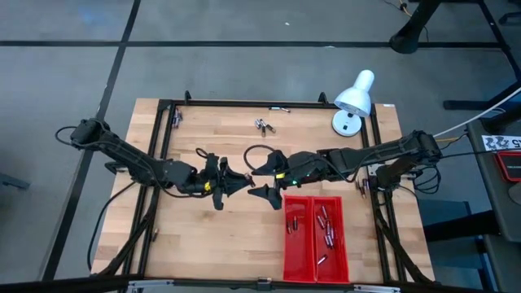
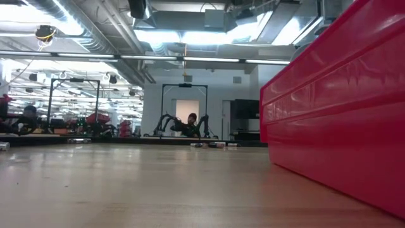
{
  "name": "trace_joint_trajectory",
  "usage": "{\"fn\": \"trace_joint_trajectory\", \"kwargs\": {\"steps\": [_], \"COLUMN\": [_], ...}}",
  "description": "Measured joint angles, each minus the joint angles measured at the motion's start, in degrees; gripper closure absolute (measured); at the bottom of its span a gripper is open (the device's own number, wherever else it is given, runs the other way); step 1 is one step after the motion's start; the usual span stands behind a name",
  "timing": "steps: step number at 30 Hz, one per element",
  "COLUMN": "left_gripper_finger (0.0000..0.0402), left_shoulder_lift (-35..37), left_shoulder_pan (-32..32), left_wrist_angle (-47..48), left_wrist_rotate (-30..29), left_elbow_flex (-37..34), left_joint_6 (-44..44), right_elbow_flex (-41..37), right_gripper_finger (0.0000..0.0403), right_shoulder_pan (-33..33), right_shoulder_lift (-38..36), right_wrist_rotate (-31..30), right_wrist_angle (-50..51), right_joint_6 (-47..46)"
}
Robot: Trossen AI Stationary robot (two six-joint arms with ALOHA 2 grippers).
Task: Sort batteries
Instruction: Put the black battery into the left red bin
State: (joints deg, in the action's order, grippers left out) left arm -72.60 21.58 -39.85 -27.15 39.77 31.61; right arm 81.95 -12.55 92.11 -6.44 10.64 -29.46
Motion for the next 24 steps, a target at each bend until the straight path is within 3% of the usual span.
{"fn": "trace_joint_trajectory", "kwargs": {"steps": [24], "left_gripper_finger": [0.0353], "left_shoulder_lift": [0.0], "left_shoulder_pan": [-1.9], "left_wrist_angle": [0.2], "left_wrist_rotate": [0.0], "left_elbow_flex": [0.0], "left_joint_6": [-0.5], "right_elbow_flex": [0.0], "right_gripper_finger": [0.028], "right_shoulder_pan": [1.1], "right_shoulder_lift": [0.0], "right_wrist_rotate": [1.9], "right_wrist_angle": [0.2], "right_joint_6": [-0.4]}}
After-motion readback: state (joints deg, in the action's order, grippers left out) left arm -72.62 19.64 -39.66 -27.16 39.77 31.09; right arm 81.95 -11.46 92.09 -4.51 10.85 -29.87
